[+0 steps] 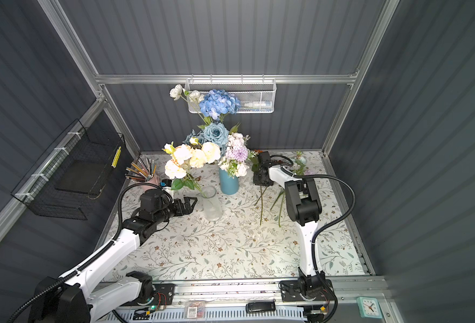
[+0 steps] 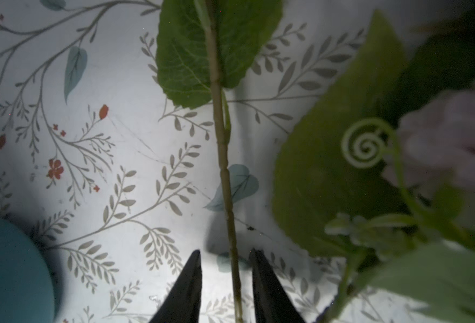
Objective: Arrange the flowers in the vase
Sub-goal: 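Close the right gripper on the orange gerbera stem in the pile, then lift the orange gerbera upward and carry it toward the glass vase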
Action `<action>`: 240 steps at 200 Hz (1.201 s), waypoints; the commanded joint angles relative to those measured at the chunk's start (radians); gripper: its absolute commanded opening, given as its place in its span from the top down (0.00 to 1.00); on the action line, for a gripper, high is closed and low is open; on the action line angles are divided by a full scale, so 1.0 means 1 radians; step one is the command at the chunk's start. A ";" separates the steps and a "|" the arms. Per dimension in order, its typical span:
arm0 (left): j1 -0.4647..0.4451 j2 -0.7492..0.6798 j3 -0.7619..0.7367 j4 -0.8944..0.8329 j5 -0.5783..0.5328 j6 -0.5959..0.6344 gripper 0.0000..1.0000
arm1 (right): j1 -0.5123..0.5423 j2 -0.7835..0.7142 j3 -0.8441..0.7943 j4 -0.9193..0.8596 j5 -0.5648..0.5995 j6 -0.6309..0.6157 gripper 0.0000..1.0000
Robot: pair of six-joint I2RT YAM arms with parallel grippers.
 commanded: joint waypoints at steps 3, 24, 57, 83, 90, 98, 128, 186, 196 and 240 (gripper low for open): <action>-0.007 -0.021 0.036 0.000 -0.007 0.021 0.00 | 0.003 0.028 0.022 -0.043 -0.007 0.006 0.82; -0.007 -0.020 0.039 0.016 0.004 0.011 0.00 | 0.002 0.023 0.018 -0.041 -0.011 0.004 0.98; -0.007 -0.021 0.045 0.031 -0.011 -0.007 0.00 | 0.001 -0.031 -0.011 -0.019 -0.017 0.000 1.00; -0.007 -0.020 0.051 0.053 -0.058 -0.032 0.00 | -0.007 -0.135 -0.085 0.030 -0.032 0.019 1.00; -0.005 -0.017 0.055 0.058 -0.076 -0.045 0.00 | -0.009 -0.166 -0.110 0.044 -0.040 0.027 1.00; -0.007 -0.009 0.061 0.062 -0.090 -0.064 0.00 | -0.014 -0.203 -0.134 0.055 -0.052 0.041 1.00; -0.006 0.038 0.092 0.041 -0.125 -0.135 0.00 | -0.029 -0.326 -0.196 0.049 -0.098 0.102 1.00; -0.007 0.101 0.169 -0.066 -0.170 -0.101 0.00 | -0.063 -0.568 -0.341 0.028 -0.076 0.172 1.00; -0.006 0.103 0.155 -0.036 -0.164 -0.093 0.00 | -0.068 -0.622 -0.381 0.044 -0.073 0.172 1.00; -0.006 0.059 0.075 0.040 -0.147 -0.107 0.00 | -0.069 -0.881 -0.500 0.054 -0.084 0.147 1.00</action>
